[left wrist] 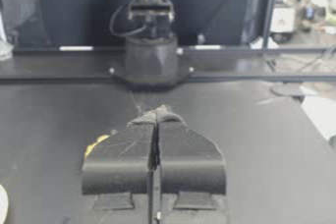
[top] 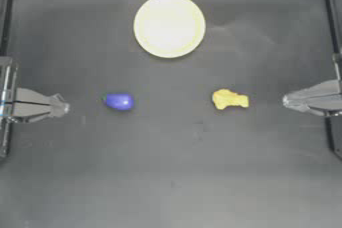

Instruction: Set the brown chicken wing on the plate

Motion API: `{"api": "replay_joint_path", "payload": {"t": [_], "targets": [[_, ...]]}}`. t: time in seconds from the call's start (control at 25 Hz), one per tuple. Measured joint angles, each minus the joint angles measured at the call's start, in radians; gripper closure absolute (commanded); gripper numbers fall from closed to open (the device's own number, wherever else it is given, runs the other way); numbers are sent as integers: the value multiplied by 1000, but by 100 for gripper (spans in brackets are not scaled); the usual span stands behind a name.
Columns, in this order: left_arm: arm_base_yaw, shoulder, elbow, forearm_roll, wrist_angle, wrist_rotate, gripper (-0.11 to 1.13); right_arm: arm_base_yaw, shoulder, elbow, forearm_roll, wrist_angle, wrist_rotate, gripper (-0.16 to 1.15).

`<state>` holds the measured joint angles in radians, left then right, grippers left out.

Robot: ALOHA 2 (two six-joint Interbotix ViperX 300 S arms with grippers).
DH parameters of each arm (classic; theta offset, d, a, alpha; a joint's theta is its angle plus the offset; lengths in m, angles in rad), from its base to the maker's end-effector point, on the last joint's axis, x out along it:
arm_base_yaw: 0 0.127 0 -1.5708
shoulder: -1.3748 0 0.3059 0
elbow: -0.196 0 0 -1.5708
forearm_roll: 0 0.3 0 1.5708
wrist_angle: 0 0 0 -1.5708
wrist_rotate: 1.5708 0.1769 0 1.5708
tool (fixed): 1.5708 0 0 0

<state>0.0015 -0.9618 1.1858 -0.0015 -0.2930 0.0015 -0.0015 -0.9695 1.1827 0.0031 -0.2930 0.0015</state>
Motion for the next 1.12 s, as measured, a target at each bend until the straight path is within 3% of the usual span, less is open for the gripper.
{"api": "replay_joint_path", "payload": {"t": [0.08,0.28,0.36,0.44,0.6,0.64,0.68,0.8,0.92,1.12], "targets": [[6,-9,11,-2,20,2,100,-3,0,11,0,-2,-3,101],[12,-15,15,-2,35,5,91,-18,-21,40,-3,-2,-5,81],[17,-17,14,-2,40,5,81,-21,-28,40,-5,0,-9,72],[18,-17,14,-2,40,6,62,-23,-32,41,-14,5,-12,54],[18,-17,14,2,44,8,4,-25,-32,40,-55,28,-11,0],[18,-17,14,2,44,8,-5,-23,-32,40,-61,31,-11,-9],[18,-17,14,2,44,8,-7,-25,-32,40,-64,32,-11,-11],[21,-17,14,5,52,8,4,-26,-32,32,-72,55,-11,0],[31,-17,14,6,69,8,2,-40,-32,15,-71,106,-11,-1],[44,-17,14,5,81,8,-1,-127,-21,-58,-61,324,-9,-2]]}}
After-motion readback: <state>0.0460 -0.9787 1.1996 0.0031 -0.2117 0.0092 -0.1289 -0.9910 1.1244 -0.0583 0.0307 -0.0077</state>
